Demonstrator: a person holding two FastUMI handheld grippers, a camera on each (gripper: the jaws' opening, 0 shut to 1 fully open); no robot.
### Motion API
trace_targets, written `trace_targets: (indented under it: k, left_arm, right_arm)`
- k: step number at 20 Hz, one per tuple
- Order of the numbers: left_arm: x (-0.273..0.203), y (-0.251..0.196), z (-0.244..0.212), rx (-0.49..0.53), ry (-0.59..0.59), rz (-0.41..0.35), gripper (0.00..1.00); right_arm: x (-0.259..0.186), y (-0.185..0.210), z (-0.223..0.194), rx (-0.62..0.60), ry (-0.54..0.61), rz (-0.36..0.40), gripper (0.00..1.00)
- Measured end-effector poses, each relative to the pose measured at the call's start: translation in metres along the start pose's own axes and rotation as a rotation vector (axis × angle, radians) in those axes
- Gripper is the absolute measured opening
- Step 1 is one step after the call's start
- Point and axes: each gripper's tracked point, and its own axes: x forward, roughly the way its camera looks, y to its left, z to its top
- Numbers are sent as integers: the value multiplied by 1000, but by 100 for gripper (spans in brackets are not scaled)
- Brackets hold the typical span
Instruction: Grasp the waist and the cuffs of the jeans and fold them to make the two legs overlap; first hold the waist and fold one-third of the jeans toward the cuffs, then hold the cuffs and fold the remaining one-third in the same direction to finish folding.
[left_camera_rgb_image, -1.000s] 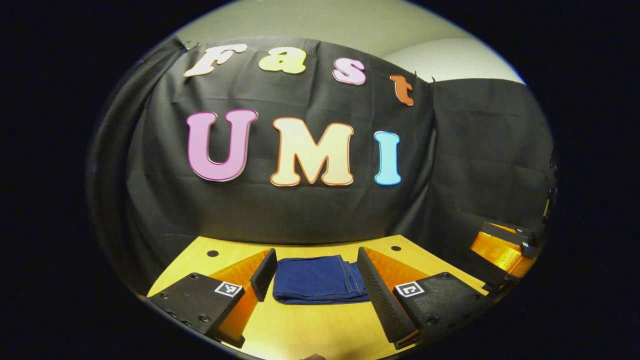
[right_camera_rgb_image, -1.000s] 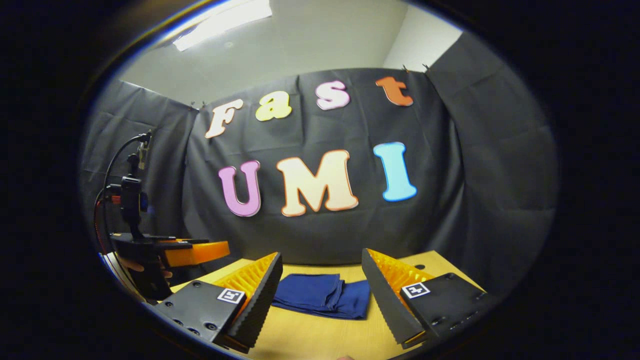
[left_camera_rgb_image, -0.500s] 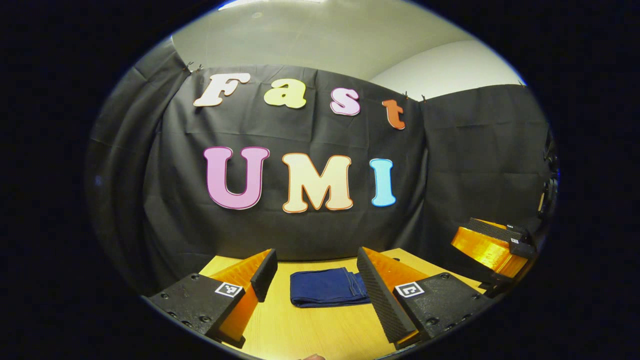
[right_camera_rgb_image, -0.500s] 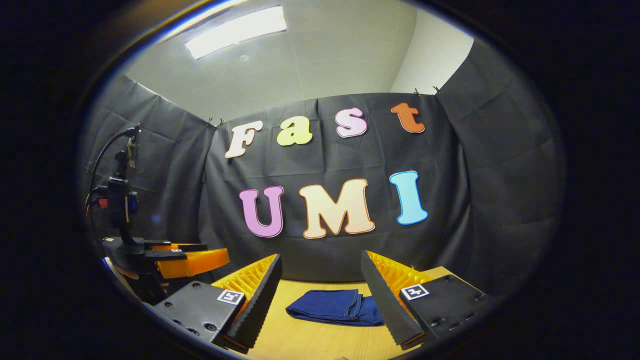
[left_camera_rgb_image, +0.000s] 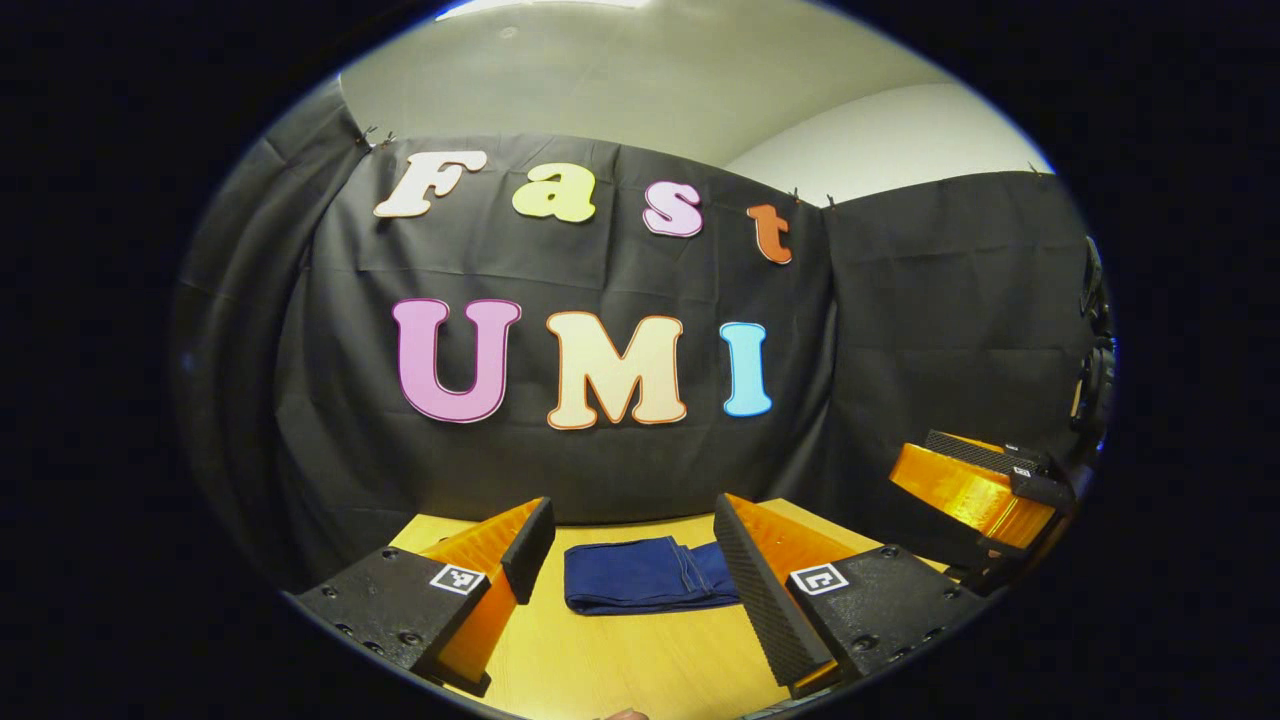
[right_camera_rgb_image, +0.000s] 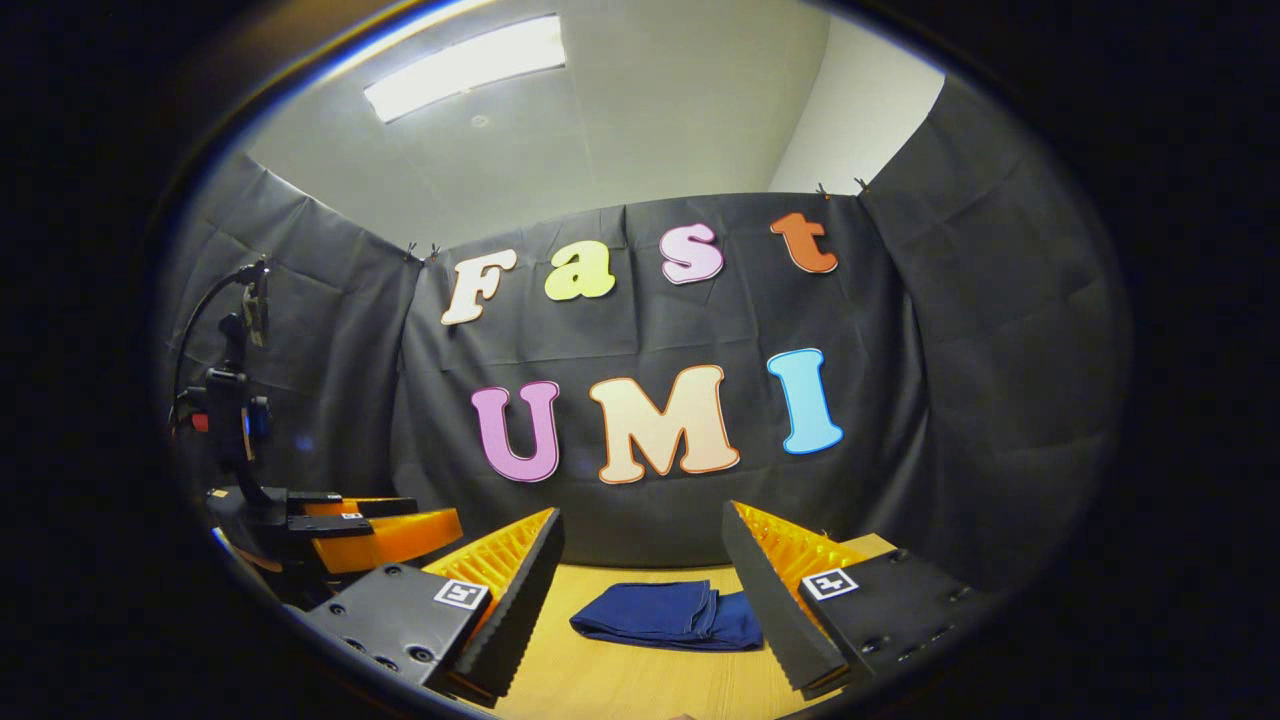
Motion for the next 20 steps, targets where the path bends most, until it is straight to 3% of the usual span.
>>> trace_targets:
  k: [8, 9, 11, 13, 14, 17, 20]
  left_arm:
    - [9, -17, 2, 9, 2, -21, 95]
    - [10, -20, 2, 8, 0, -25, 94]
    - [12, -25, 4, 6, -9, -31, 93]
    - [11, -30, 4, -1, -8, -42, 95]
    - [11, -33, 6, -3, -14, -47, 94]
    - [13, -41, 10, -1, -27, -53, 95]
    - [19, -55, 5, -16, -16, -60, 94]
  right_arm:
    - [-9, -9, 11, -6, 5, -17, 98]
    - [-9, -13, 11, -6, 7, -21, 94]
    - [-6, -22, 13, -17, -3, -31, 98]
    - [-6, -25, 13, -12, -4, -37, 93]
    - [-8, -25, 17, -3, -8, -36, 98]
    - [-12, -34, 25, 0, -16, -44, 93]
    - [-13, -45, 28, 2, -13, -44, 97]
